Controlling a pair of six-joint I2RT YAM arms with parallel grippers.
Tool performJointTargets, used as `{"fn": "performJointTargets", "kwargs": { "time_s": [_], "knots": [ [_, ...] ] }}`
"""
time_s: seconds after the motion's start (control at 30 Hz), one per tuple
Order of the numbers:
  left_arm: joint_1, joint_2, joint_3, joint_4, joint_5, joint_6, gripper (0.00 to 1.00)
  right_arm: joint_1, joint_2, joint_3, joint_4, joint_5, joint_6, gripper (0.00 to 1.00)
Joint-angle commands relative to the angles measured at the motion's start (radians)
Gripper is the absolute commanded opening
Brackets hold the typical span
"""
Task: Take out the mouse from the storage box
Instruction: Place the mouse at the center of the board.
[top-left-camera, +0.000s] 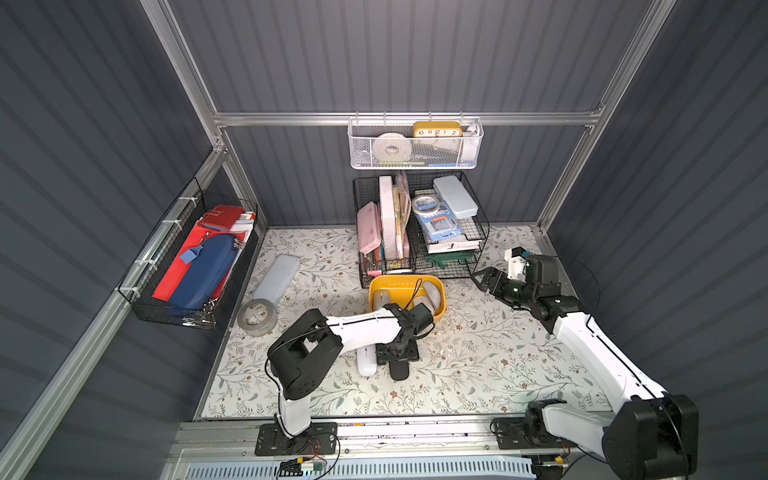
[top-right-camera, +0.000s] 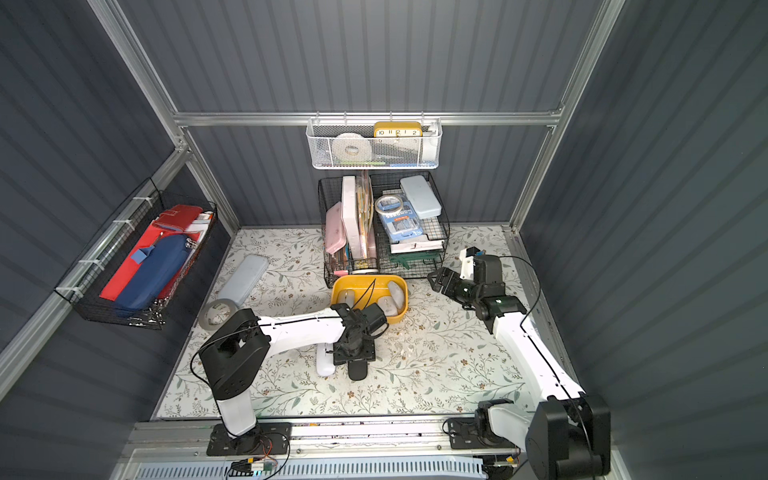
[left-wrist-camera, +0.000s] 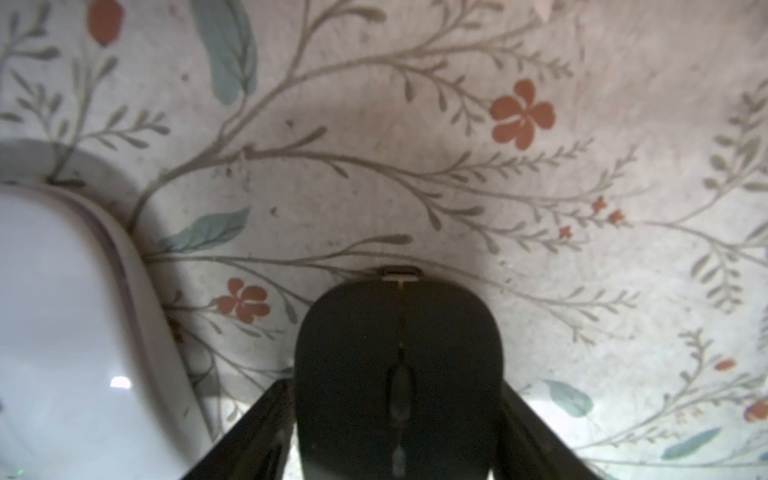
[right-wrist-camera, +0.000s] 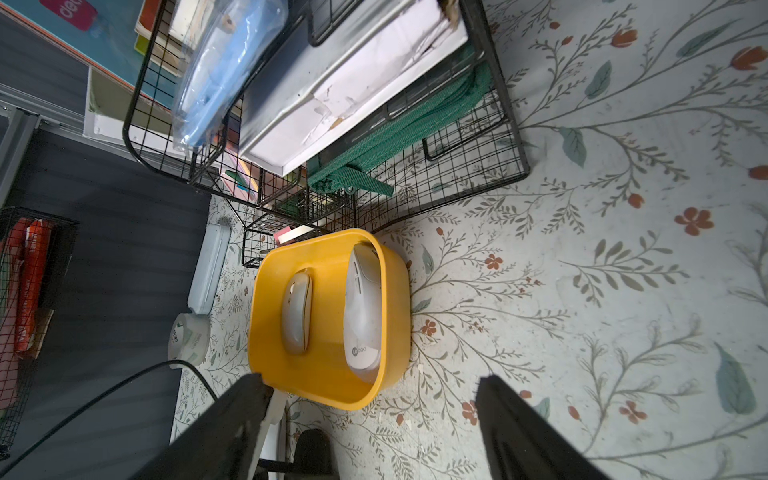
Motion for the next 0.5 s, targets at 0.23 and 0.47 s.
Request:
{"fn": "performJointTargets", "kwargs": {
  "time_s": [0.23,0.47],
  "knots": [
    [-0.026,-0.086,0.137,-0.200,-0.043,0.039,0.93,0.099,0.023,0.042,-0.047,0.073,-0.056,0.86],
    [-0.025,-0.233,0.385,-0.297,-0.153,0.004,0.93,0.240,0.049,0.103,-0.106,0.216,-0.098,0.85]
  ]
}}
